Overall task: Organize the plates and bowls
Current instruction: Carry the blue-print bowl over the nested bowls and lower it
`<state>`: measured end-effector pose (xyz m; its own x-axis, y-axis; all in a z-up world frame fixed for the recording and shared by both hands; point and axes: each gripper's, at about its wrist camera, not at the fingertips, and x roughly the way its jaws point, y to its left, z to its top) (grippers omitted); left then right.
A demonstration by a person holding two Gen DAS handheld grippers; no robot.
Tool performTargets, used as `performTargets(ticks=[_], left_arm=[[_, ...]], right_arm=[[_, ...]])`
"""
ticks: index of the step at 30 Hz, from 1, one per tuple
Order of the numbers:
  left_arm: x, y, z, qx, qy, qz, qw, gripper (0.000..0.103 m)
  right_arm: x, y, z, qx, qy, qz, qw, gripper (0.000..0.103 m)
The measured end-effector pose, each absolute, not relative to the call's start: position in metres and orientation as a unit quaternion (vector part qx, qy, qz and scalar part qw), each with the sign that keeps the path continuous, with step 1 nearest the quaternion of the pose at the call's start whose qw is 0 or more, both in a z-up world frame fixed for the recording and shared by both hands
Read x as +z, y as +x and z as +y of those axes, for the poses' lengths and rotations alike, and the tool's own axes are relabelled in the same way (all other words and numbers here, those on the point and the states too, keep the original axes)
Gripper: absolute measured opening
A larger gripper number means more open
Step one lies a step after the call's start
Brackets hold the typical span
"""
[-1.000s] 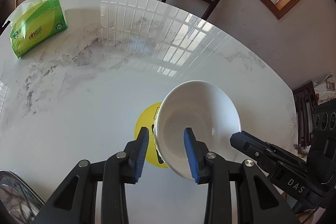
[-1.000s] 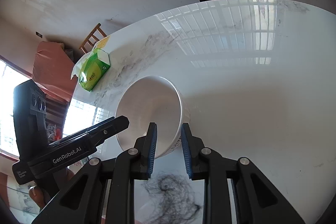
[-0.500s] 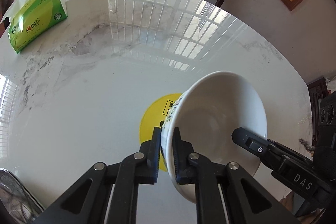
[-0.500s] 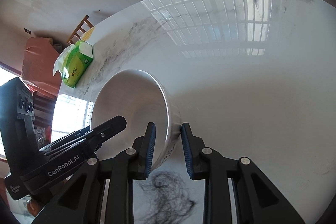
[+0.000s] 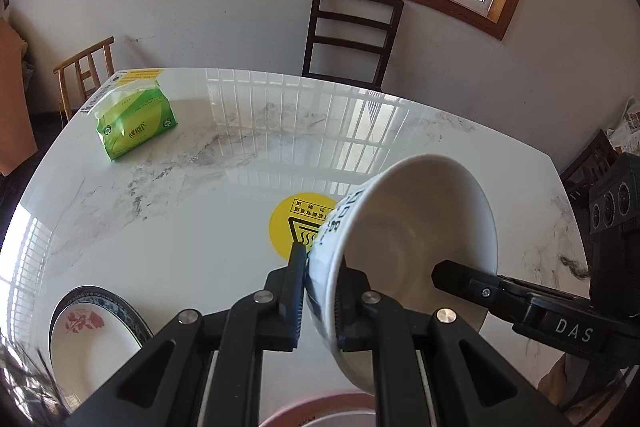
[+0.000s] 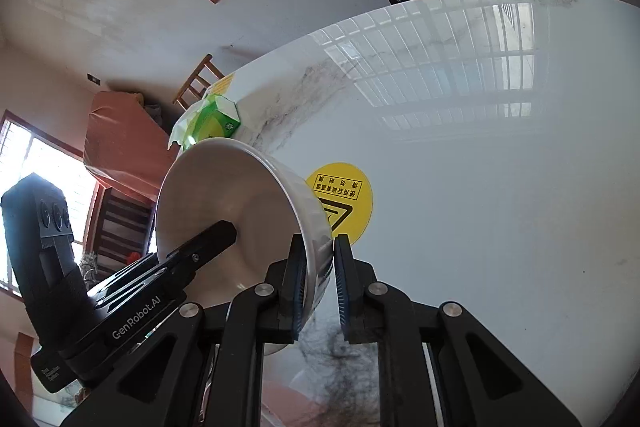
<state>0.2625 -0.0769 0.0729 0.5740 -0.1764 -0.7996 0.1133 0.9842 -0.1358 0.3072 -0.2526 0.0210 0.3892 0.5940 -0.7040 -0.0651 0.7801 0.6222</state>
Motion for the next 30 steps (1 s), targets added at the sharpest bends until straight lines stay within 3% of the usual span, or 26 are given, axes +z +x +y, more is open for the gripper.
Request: performTargets(ticks=[10,30], left_arm=[[0.11,0.162,-0.077,-0.094,-0.019,0.399,0.912,0.012],[0.079,0.099,-0.069,-0.1,-0.009,0.419,0.903,0.012]], right_arm=[[0.056,0.202,-0.25,0.237,0.271,0.481,0.799,0.013],[0.033,0.121,-0.238,0.237,0.273,0.491,0.792,0.014]])
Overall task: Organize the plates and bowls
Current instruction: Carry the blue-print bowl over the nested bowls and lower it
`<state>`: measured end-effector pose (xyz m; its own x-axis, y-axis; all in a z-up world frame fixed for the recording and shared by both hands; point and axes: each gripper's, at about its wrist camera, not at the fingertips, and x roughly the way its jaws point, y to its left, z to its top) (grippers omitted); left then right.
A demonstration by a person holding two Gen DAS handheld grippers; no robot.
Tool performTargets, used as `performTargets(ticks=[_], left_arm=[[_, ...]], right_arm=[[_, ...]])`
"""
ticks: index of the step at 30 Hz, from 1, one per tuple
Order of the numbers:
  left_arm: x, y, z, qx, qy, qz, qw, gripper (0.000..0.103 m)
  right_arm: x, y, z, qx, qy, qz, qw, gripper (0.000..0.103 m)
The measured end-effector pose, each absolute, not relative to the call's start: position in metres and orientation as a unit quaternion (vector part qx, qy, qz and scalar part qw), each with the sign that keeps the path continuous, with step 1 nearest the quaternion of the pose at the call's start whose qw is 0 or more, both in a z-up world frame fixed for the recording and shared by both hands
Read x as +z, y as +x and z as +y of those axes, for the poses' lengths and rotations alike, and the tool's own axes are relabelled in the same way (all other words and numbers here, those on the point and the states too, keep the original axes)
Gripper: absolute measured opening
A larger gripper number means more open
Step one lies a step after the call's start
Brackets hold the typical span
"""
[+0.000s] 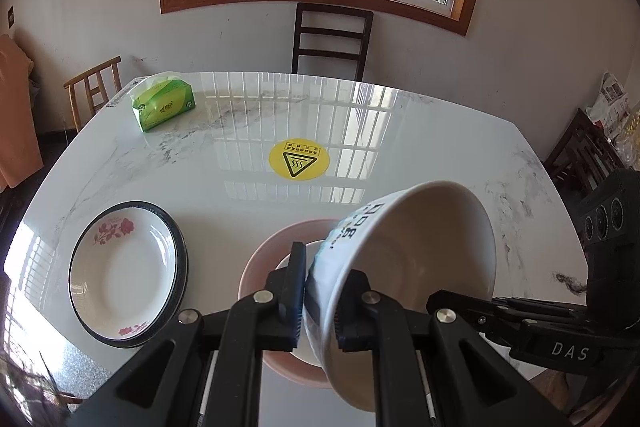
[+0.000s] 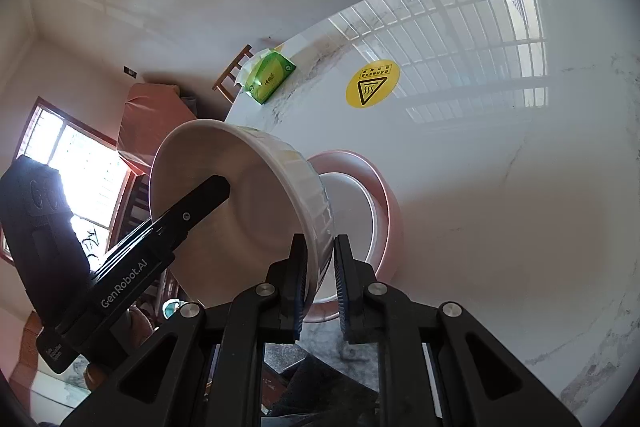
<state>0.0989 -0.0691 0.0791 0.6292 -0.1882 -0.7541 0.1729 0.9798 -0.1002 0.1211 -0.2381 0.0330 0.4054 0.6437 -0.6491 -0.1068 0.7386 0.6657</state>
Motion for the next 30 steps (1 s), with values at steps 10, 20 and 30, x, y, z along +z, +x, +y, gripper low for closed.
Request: performTargets(ticks=[10,20,30], left_arm=[[0.072,0.092,-0.062,-0.099,-0.011,0.433,0.896,0.012],[0.063,0.097,-0.054,-0.103,-0.03,0.458,0.882,0.013],[0.052,0.106,-0.053,-0.1,-0.039,0.48,0.87,0.013]], right_arm=[[0.028,0.112,-0.236,0.236,0.275,0.493,0.791,0.014],[0.026,0.11,-0.232,0.235,0.272,0.498,0.789,0.015],[0.022,0.11,-0.229,0.231,0.273,0.506,0.785,0.015]])
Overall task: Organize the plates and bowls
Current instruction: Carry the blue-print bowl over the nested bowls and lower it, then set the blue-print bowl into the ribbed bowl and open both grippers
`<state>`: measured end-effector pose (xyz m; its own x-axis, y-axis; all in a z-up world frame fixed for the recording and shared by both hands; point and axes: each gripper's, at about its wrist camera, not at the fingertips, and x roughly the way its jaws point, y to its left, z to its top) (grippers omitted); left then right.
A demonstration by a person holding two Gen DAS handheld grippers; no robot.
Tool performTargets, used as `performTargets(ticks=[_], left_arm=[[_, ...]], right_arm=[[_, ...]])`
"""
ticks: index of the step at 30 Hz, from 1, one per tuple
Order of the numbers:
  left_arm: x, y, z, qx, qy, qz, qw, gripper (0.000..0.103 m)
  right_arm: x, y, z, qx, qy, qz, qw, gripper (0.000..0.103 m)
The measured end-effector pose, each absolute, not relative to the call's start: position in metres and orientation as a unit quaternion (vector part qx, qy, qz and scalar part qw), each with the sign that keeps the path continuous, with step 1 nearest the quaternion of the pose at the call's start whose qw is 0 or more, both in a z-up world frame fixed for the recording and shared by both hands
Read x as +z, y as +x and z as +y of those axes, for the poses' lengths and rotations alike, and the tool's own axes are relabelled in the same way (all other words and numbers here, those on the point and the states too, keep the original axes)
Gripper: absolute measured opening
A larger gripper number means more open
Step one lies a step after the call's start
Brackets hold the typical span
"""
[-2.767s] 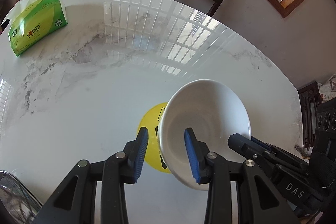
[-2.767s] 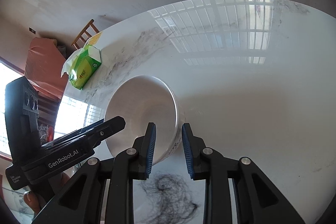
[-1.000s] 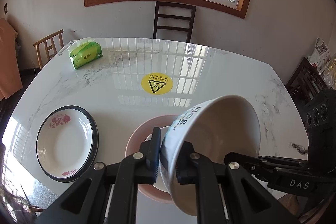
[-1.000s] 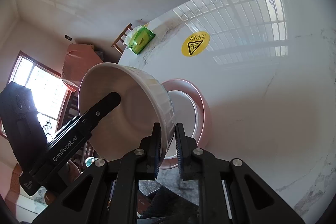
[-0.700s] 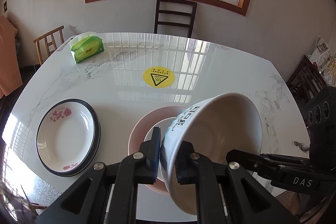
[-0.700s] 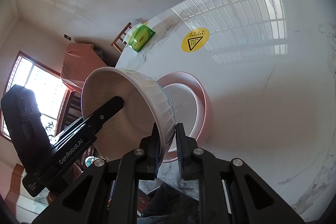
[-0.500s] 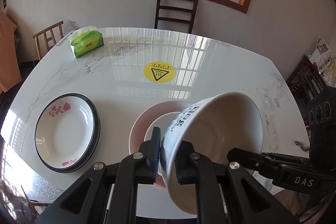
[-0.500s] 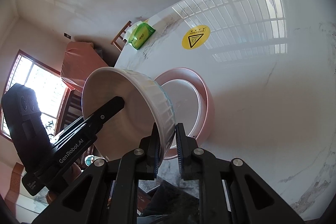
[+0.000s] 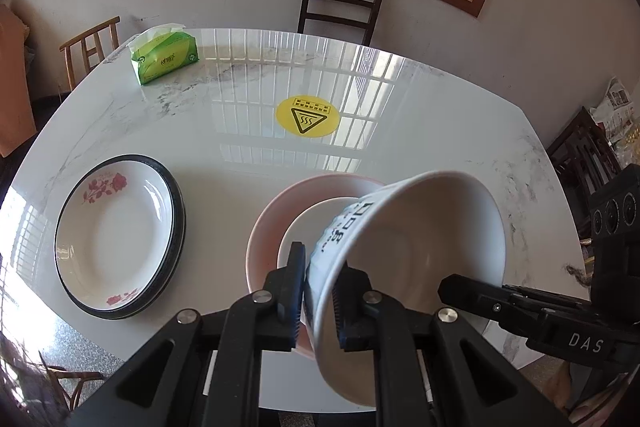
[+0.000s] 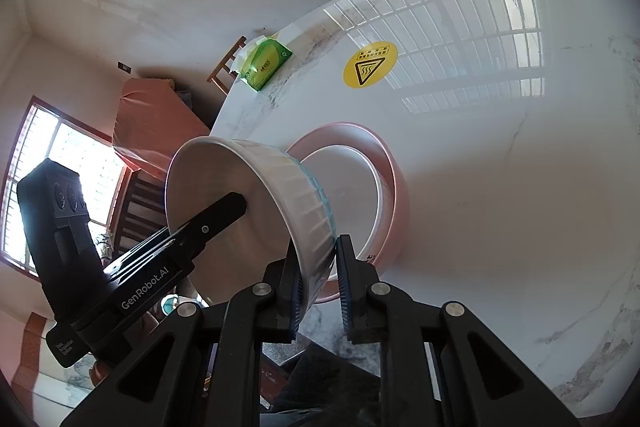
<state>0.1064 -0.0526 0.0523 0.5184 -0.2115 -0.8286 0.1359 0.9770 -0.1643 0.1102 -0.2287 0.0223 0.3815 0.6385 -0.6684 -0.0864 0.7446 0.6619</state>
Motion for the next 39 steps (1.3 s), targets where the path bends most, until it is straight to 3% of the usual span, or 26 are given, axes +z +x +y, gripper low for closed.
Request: performTargets(ticks=[39], left_arm=[[0.012,0.139,-0.038,-0.083,-0.066,0.534,0.839,0.014]], right_arm=[[0.009,0.132,-0.215,0.2,0.246,0.548,0.774,0.021]])
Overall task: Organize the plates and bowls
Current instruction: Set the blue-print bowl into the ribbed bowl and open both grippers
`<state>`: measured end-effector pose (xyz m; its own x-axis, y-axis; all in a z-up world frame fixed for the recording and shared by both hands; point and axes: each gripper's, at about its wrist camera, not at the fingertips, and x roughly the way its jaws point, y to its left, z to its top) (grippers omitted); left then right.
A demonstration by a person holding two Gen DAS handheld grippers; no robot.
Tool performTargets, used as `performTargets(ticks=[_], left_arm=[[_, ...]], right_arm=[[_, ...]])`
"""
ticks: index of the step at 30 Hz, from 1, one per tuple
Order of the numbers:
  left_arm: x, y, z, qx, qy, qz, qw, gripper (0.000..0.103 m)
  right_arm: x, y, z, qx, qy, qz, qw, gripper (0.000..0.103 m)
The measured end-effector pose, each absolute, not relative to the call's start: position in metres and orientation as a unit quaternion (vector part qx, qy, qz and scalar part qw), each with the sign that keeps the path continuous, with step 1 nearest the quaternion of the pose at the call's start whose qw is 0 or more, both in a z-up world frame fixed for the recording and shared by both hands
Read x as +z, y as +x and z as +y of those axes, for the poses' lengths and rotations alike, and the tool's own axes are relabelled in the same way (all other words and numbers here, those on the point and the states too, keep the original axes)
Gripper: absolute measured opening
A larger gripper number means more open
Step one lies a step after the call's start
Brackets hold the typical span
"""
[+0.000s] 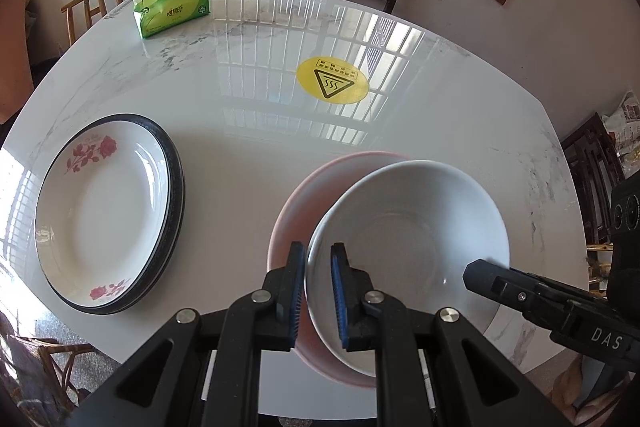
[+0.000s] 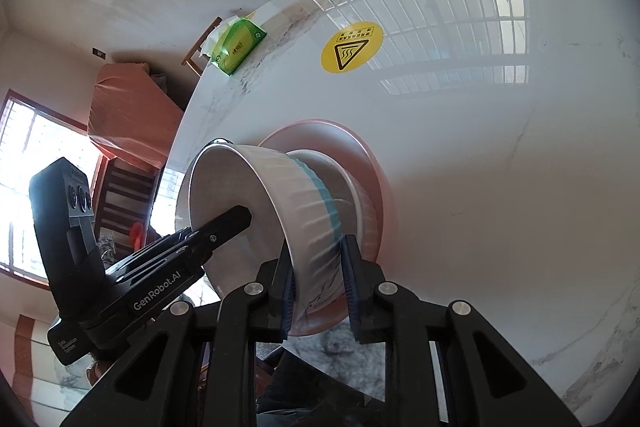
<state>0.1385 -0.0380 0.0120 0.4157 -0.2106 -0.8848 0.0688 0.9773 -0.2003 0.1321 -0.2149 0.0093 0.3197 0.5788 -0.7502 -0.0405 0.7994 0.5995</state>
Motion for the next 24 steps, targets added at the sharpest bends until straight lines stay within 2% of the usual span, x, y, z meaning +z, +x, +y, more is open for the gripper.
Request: performTargets(ticks=[9,15,19,24], left_arm=[[0.011,0.138,-0.035,-0.082,-0.072,0.537,0.836,0.014],[0.012,0.137,-0.034,-0.079,-0.073,0.534,0.838,0.014],[0.011,0.135,-0.031,-0.078,-0.077,0.537,0.836,0.014],[0.009,0.136,-0.029,-0.081,-0.08,0.541,0.833,0.014]], right_arm=[[0.01,0.131,-0.218,0.199,0.25,0.545,0.775,0.022],[0.032,0.125,-0.222,0.188,0.213,0.509,0.813,0.022],[0.048,0.128,-0.211,0.166,0.141,0.473,0.854,0.01],[0.052,0.138,-0.201,0.167,0.107,0.453,0.869,0.008]])
